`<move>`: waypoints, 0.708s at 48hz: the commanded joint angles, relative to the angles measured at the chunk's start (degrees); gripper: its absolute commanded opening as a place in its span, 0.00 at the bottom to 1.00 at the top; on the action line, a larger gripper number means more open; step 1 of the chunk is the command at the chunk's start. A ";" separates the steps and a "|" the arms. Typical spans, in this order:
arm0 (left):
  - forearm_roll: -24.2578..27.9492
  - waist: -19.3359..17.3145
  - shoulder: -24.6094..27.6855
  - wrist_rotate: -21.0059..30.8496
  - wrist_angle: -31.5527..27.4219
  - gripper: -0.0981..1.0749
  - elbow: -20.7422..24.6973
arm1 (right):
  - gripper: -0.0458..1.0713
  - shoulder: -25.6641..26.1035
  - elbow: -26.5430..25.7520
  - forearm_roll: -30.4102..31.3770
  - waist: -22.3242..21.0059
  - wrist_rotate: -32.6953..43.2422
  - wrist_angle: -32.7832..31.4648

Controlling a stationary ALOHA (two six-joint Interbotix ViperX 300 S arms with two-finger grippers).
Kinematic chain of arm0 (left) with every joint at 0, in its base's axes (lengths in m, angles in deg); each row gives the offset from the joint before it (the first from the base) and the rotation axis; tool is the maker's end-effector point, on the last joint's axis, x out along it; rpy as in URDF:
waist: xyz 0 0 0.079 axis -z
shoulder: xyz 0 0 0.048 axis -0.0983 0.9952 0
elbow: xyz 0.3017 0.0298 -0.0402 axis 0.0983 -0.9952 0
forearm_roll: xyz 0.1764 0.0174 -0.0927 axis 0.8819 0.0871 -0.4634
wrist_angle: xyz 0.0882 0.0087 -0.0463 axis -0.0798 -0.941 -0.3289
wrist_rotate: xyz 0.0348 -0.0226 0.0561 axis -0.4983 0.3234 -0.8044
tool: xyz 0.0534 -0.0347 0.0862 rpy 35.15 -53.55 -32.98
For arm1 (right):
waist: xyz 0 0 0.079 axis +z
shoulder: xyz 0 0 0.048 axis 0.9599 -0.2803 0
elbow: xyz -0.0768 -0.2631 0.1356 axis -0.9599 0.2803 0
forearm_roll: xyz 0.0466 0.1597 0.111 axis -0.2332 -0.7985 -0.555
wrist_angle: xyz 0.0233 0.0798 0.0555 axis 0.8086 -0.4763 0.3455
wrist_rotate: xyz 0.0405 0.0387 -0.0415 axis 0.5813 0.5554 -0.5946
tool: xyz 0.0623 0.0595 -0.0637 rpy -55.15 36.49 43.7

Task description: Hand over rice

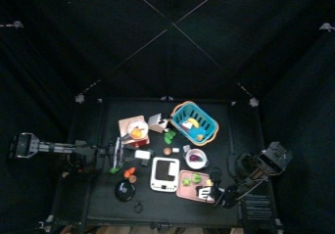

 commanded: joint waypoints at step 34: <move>-0.09 0.09 0.09 0.09 0.26 0.55 -0.09 | 0.85 11.95 3.78 44.56 -15.21 -11.60 -11.87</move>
